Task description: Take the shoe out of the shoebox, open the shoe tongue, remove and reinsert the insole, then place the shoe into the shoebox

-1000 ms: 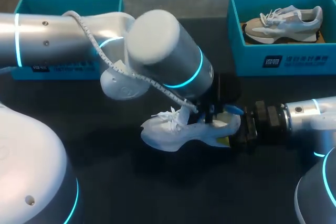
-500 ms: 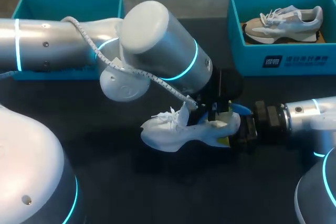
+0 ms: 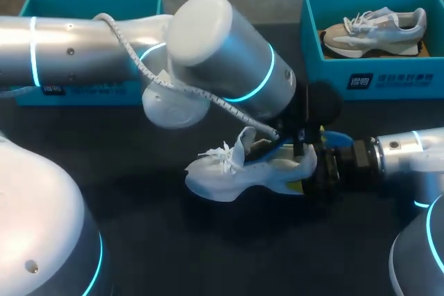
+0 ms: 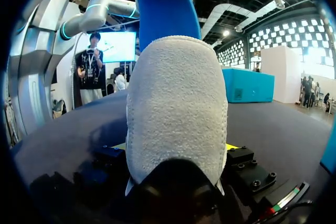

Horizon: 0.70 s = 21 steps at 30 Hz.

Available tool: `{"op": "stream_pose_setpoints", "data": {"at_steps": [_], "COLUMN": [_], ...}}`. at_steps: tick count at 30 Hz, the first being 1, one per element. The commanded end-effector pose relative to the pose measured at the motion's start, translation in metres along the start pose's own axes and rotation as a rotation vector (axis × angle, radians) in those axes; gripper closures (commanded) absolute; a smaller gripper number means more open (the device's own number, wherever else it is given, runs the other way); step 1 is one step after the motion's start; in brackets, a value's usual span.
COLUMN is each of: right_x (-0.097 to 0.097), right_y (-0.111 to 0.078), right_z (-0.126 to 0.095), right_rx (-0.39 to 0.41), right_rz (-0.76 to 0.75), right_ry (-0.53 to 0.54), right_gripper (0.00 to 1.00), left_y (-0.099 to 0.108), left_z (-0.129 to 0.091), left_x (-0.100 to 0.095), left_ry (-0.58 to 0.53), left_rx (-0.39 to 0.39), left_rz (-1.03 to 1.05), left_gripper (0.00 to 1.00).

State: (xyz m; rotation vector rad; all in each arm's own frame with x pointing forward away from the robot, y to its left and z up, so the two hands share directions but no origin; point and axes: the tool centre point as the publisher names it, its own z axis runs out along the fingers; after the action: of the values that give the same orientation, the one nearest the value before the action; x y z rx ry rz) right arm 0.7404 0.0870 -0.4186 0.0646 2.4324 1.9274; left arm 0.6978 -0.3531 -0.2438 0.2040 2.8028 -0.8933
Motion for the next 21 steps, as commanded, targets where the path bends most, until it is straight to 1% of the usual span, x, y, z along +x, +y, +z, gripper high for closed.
{"op": "stream_pose_setpoints", "data": {"at_steps": [1,7,8,15,21], "right_x": [0.001,0.001,0.001,0.001,0.001], "right_y": [-0.002,-0.002,-0.002,-0.002,-0.002], "right_z": [0.002,0.002,0.002,0.002,0.002], "right_rx": [0.001,0.001,0.001,0.001,0.001], "right_rz": [-0.001,-0.001,-0.001,-0.001,-0.001], "right_ry": [-0.002,-0.002,-0.002,-0.002,-0.002], "right_gripper": [1.00,1.00,1.00,1.00,1.00], "left_y": [-0.009,-0.028,-0.031,-0.044,-0.057], "left_z": [-0.003,-0.014,-0.016,-0.029,-0.042], "left_x": [-0.005,0.000,-0.001,0.000,0.007], "left_ry": [0.041,0.092,0.119,0.221,0.266], "left_rx": [0.032,0.095,0.112,0.180,0.234], "left_rz": [-0.003,-0.013,-0.021,-0.035,-0.027], "left_gripper": [1.00,1.00,1.00,1.00,1.00]}}
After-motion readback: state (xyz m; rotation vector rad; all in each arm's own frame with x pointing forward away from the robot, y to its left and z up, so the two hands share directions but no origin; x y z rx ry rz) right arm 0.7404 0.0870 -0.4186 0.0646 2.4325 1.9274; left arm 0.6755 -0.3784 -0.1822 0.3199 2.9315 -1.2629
